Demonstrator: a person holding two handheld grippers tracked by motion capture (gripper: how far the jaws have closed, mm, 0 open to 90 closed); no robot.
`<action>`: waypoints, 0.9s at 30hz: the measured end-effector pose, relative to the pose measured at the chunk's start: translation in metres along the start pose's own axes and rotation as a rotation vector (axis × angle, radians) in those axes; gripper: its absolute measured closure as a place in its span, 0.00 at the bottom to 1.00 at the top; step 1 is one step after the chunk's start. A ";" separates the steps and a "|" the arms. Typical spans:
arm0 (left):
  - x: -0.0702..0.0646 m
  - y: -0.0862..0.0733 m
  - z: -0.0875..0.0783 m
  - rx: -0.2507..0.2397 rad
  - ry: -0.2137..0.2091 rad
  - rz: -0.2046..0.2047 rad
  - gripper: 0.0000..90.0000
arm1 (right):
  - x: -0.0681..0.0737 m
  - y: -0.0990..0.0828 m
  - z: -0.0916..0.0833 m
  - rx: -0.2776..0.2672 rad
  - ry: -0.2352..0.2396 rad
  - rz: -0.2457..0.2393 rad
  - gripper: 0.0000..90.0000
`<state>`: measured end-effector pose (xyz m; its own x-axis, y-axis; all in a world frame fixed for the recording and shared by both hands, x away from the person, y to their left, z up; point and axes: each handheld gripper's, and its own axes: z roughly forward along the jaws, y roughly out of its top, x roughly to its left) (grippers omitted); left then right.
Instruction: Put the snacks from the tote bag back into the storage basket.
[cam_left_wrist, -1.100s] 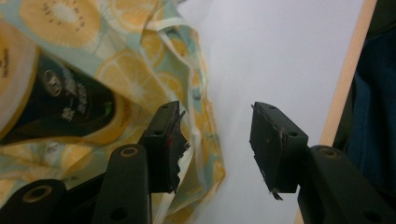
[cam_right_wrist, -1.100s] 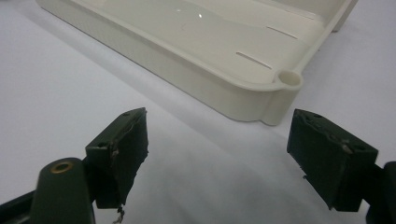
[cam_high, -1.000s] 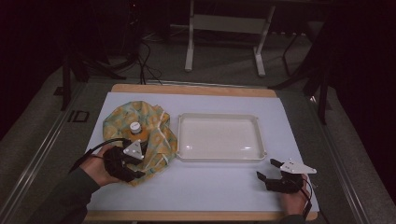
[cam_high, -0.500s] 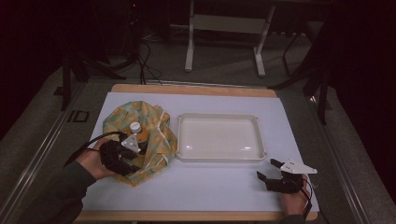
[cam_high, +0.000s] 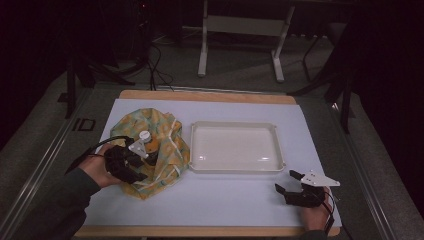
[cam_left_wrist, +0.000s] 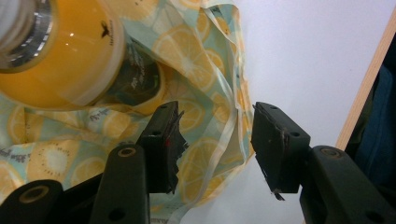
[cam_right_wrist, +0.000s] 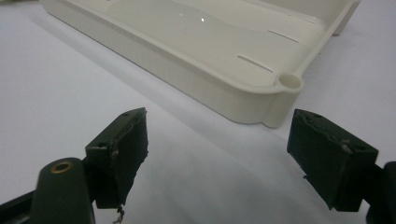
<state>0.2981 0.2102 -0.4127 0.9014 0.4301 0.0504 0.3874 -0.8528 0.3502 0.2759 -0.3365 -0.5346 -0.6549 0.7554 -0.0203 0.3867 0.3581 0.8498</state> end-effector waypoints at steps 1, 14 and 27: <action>0.000 0.000 0.000 0.004 0.003 -0.005 0.58 | 0.000 0.000 0.000 0.000 0.001 0.000 0.22; 0.010 0.000 0.000 0.024 -0.004 -0.019 0.59 | 0.000 0.000 -0.001 -0.006 0.002 0.000 0.22; 0.024 0.002 -0.007 0.064 0.009 -0.047 0.56 | 0.000 0.000 -0.001 -0.005 0.004 0.002 0.22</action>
<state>0.3191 0.2208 -0.4041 0.8804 0.4723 0.0437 0.4409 -0.8488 0.2917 0.2754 -0.3368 -0.5346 -0.6569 0.7538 -0.0162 0.3846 0.3535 0.8527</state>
